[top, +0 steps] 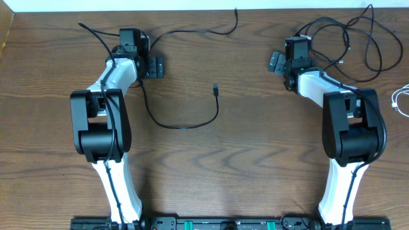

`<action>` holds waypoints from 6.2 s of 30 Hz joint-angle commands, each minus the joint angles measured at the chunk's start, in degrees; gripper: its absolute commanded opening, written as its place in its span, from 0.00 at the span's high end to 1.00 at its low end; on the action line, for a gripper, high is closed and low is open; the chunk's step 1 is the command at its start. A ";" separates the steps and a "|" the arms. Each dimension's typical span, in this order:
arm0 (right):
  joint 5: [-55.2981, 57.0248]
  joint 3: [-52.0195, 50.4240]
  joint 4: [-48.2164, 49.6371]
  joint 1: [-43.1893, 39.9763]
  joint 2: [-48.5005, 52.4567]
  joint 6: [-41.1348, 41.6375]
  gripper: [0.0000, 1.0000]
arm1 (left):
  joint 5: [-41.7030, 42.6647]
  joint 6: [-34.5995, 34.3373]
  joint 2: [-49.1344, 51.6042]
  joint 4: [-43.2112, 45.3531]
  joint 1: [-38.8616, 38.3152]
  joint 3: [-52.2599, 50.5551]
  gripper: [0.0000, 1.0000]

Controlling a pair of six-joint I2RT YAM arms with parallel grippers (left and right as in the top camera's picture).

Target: Untangle cables

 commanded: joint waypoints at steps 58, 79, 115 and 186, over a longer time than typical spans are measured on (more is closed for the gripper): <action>-19.91 -0.11 -12.44 -28.37 2.38 -4.98 0.13 | 0.96 0.13 3.21 -2.12 0.17 -2.12 0.08; -27.54 -0.11 -11.85 -10.62 2.38 -7.17 0.01 | 0.96 0.13 3.21 -2.12 0.17 -2.12 0.09; 3.85 -0.09 26.25 -2.58 16.70 -4.61 0.01 | 0.94 0.13 3.21 -2.12 0.17 -2.12 0.08; -8.59 -0.13 -35.12 -28.13 -16.48 -2.91 0.01 | 0.96 0.13 3.21 -2.12 0.17 -2.12 0.08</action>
